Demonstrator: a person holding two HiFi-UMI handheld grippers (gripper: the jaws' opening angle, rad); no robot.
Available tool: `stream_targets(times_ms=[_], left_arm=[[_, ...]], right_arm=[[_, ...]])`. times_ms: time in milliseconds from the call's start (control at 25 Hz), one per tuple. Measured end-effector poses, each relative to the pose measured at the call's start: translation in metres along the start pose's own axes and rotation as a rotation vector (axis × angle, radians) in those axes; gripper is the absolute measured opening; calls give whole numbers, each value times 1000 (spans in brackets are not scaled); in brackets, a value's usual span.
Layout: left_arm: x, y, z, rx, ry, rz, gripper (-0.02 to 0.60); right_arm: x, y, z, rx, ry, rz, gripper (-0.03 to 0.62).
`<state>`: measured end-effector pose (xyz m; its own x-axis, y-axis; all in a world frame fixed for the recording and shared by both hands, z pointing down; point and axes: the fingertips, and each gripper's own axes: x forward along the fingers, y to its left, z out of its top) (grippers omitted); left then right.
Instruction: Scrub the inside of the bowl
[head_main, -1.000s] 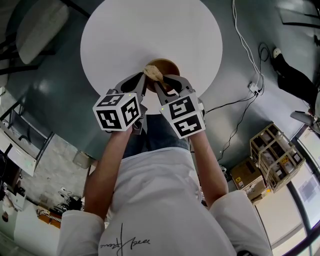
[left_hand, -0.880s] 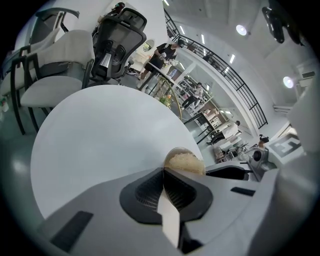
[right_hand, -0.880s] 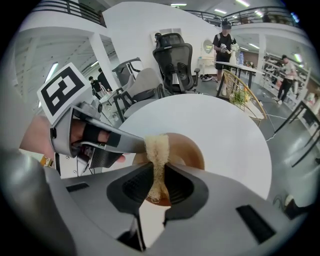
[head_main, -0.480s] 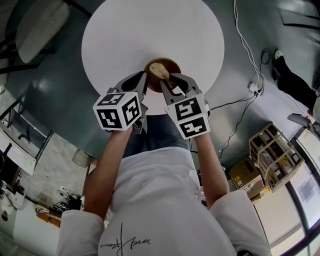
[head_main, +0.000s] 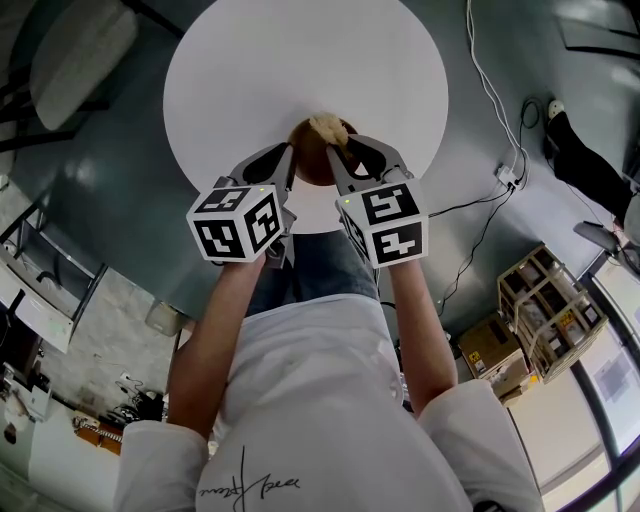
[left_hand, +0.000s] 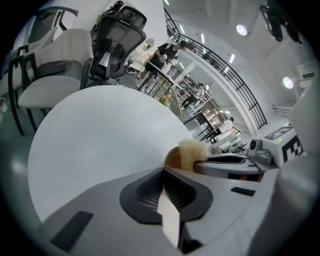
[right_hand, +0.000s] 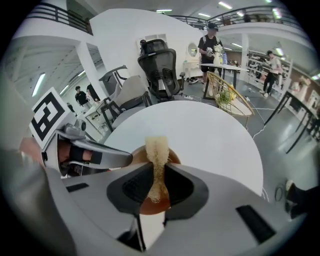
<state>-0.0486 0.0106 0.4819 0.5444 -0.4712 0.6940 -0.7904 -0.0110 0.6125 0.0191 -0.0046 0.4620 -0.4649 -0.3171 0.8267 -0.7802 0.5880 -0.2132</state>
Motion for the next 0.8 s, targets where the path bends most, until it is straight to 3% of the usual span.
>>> stream_targets(times_ms=[440, 600, 800], left_arm=[[-1, 7, 11, -20, -28, 24, 11], [-2, 9, 14, -25, -31, 27, 11], [-1, 10, 16, -37, -37, 26, 11]], right_arm=[[-2, -9, 16, 222, -54, 25, 86], [-13, -10, 34, 211, -112, 38, 86], [-27, -24, 47, 141, -146, -8, 86]])
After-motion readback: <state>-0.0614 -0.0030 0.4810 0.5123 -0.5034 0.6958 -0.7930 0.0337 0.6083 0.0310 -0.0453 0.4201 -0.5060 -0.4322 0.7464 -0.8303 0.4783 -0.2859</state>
